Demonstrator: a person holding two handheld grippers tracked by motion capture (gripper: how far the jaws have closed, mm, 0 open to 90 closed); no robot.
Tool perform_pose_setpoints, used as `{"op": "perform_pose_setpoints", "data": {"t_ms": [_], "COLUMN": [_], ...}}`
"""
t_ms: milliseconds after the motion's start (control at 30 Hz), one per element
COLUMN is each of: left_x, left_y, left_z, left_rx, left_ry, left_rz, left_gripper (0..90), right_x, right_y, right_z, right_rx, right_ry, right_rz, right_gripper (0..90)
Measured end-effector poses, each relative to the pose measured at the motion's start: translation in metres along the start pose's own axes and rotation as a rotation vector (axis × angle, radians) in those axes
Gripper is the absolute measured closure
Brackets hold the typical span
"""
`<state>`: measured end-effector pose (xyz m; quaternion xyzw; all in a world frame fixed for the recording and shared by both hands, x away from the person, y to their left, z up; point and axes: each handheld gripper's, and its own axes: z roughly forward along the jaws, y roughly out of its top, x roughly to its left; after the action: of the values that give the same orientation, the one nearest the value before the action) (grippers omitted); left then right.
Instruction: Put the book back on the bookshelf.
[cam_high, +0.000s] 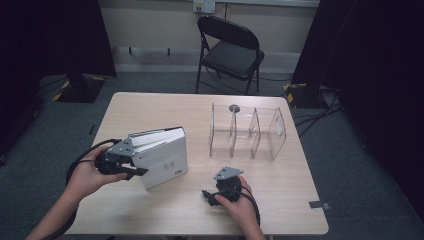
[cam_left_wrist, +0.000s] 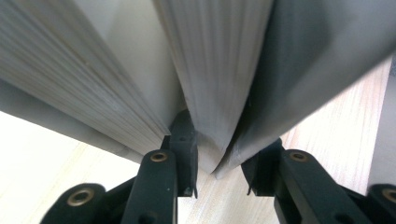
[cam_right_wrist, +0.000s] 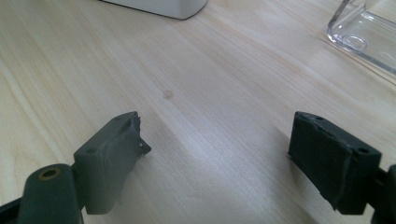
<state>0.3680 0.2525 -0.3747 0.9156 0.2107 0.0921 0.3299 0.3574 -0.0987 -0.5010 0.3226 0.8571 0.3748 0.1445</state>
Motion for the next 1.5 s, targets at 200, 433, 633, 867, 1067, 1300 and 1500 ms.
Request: {"op": "perform_pose_setpoints", "data": {"t_ms": [200,433,633,867,1067,1300,1500], "left_x": [0.001,0.001,0.002,0.000,0.001,0.000,0.000], "left_y": [-0.001,-0.003,-0.006,-0.008,-0.010,-0.012,-0.016], "left_z": [-0.003,-0.005,-0.004,-0.002,-0.003,-0.004,-0.005], "left_rx": [-0.008,-0.005,-0.009,-0.011,-0.019,-0.033,-0.035], "left_ry": [0.001,0.008,0.014,0.012,0.017,0.020,0.026], "left_rz": [0.003,0.001,-0.021,-0.031,-0.042,-0.032,-0.050], "left_gripper": [69.1,67.2,63.7,60.5,59.0,55.6,53.6], "right_x": [0.002,0.002,0.003,0.002,0.001,0.002,0.003], "right_y": [0.000,0.006,0.013,0.031,0.052,0.075,0.090], "right_z": [0.001,0.000,0.002,0.001,-0.004,-0.003,-0.003], "right_rx": [0.009,0.052,0.090,0.097,0.082,0.097,0.081], "right_ry": [-0.023,0.027,0.087,0.167,0.179,0.206,0.223], "right_rz": [0.020,-0.025,-0.089,-0.128,-0.168,-0.221,-0.235], "right_gripper": [11.5,14.6,16.3,19.5,19.6,20.4,20.3]}}
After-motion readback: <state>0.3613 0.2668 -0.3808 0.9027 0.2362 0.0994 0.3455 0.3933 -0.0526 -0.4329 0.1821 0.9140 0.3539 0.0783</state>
